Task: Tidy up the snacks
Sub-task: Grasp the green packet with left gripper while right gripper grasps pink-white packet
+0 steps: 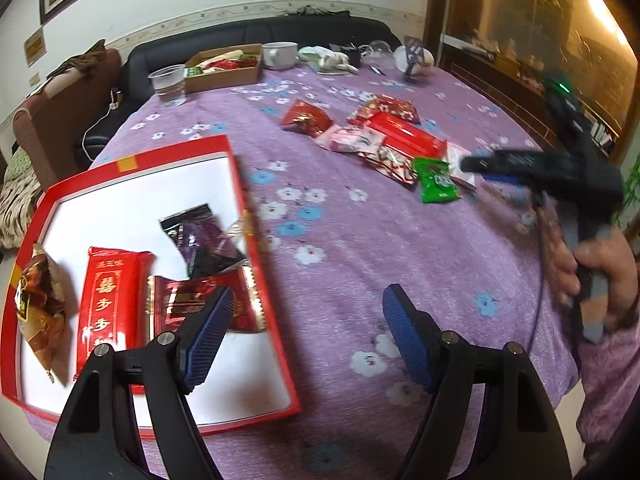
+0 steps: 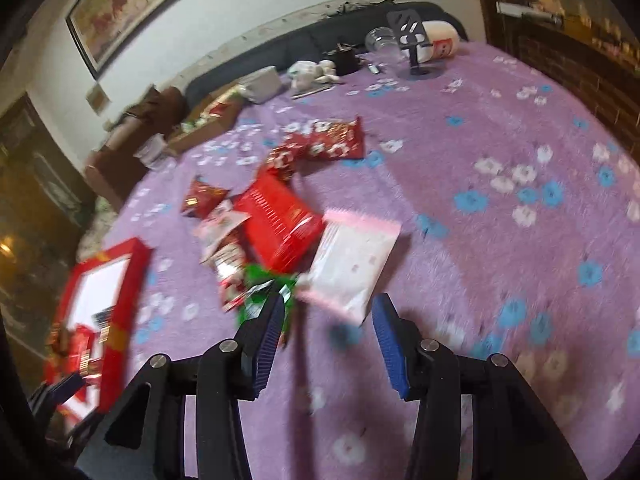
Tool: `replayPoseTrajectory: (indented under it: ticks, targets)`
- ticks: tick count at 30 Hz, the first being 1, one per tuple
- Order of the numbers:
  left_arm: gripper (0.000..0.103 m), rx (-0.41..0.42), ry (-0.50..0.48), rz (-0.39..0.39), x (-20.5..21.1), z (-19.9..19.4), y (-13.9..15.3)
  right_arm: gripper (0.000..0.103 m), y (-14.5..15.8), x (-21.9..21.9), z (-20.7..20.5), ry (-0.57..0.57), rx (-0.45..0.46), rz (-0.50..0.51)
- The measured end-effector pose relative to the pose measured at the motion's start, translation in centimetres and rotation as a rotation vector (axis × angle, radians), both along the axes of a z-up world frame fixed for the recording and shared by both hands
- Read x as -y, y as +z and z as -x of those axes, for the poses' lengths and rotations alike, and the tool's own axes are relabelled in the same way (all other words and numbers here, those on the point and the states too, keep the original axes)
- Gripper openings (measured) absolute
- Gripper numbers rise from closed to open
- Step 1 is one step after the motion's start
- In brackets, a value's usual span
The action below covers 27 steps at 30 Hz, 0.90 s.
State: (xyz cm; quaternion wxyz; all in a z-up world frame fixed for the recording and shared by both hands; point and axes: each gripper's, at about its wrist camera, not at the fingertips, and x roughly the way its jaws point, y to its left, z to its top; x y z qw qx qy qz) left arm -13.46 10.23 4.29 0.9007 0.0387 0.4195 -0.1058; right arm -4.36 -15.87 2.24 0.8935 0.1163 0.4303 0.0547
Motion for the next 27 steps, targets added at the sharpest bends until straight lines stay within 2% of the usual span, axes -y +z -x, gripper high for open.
replayPoseTrajectory:
  ticks: [8,12,19,25,27]
  targets:
    - [0.077,-0.014,0.022,-0.026,-0.3,-0.5,0.2,0.049,-1.8,-1.5,-4.4,-0.088,-0.064,0.139]
    - [0.077,-0.033,0.033,-0.035,-0.1,-1.6,0.2,0.047,-2.4,-2.6,-4.4,-0.078,0.011,0.266]
    - [0.077,-0.068,-0.022,-0.027,3.4,-3.9,0.5,0.038,-2.0,0.2,-4.7,-0.075,0.033,0.147]
    - [0.077,-0.103,-0.127,-0.006,9.3,-6.1,0.1,0.037,-1.6,3.6,-4.4,-0.135,0.054,0.037]
    - [0.077,-0.106,-0.144,-0.008,11.0,-6.9,-0.1,0.037,-1.1,5.5,-4.2,-0.170,0.077,-0.067]
